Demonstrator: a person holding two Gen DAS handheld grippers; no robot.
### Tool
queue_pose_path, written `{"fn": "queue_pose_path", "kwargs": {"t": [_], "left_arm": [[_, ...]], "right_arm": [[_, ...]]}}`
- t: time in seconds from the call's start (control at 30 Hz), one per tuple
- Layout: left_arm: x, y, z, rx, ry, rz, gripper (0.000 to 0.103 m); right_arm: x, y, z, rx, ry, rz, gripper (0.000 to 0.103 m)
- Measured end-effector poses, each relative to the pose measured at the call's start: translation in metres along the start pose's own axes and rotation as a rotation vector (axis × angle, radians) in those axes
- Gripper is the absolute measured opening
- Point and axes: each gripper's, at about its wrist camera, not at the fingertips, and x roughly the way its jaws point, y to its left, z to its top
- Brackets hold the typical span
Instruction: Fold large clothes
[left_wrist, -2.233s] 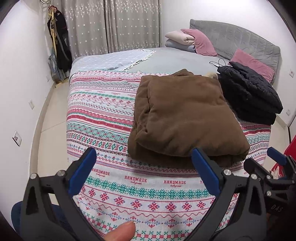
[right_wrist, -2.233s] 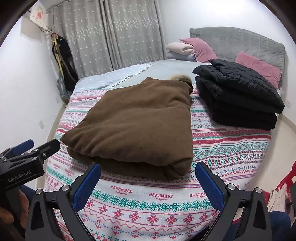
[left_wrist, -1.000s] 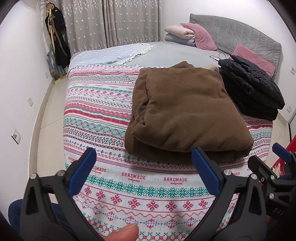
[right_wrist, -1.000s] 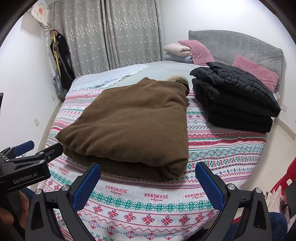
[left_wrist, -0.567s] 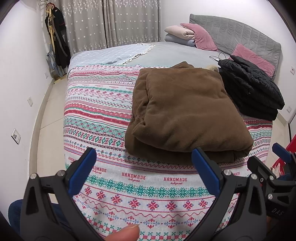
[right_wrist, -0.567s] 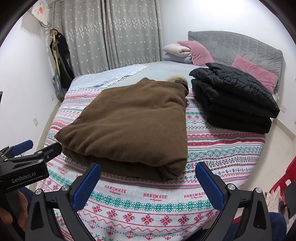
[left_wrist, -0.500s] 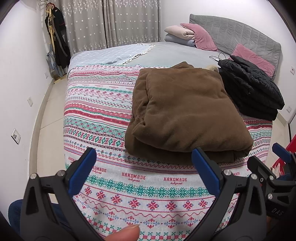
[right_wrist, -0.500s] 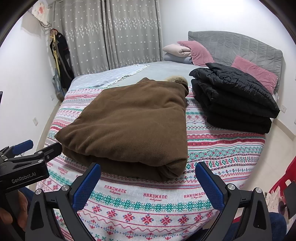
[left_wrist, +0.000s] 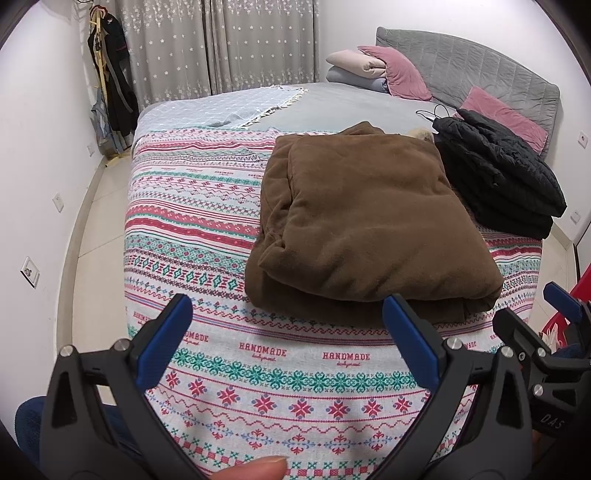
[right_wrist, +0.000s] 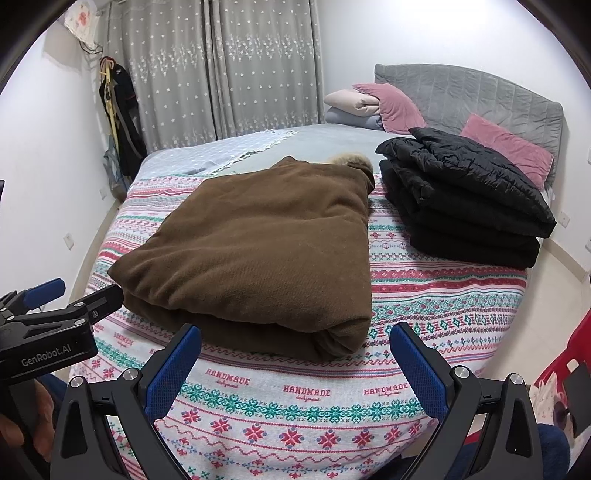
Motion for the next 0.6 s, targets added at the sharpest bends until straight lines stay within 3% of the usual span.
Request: {"fn": "queue_pose_path", "kwargs": {"t": [0.6], "left_arm": [[-0.0027,-0.0006,-0.0005,0.005,0.004,-0.027,0.102]], "right_arm": [[-0.0014,0.0017,-0.0005,-0.007,-0.004,-0.009,0.103]]}}
